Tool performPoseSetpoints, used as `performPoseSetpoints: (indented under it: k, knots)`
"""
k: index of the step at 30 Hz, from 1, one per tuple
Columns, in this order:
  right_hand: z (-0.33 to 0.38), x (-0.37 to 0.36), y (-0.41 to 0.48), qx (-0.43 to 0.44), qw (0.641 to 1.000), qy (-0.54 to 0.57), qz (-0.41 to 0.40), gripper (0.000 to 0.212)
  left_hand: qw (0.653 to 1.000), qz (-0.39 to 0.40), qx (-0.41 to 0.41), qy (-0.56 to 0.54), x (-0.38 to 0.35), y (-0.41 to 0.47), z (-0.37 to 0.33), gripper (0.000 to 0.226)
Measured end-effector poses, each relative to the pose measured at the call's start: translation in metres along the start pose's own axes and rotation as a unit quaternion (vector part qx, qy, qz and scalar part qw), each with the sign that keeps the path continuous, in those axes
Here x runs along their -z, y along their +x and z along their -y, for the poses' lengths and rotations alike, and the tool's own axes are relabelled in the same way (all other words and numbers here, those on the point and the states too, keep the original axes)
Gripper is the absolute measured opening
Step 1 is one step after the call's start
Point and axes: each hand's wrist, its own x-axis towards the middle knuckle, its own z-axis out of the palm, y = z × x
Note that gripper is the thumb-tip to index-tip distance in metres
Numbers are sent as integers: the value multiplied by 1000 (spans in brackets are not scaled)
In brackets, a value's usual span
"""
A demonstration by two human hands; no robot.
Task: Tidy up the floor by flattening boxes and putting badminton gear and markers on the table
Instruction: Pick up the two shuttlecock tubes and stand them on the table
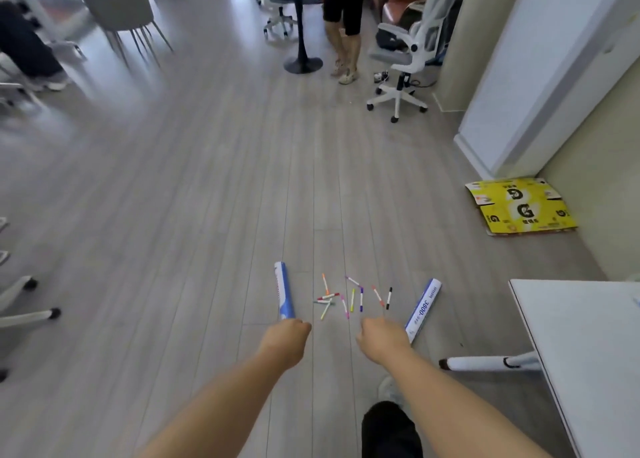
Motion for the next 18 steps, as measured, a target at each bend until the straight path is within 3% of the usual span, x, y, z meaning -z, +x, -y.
performPoseSetpoints:
  k: [12, 18]
  knots:
    - [-40, 51, 196, 88, 991, -64, 73, 36, 989, 20, 117, -93, 42, 158, 8, 25]
    - [-16, -5, 297, 74, 994, -32, 77, 25, 958, 24, 188, -213, -14, 263, 50, 26]
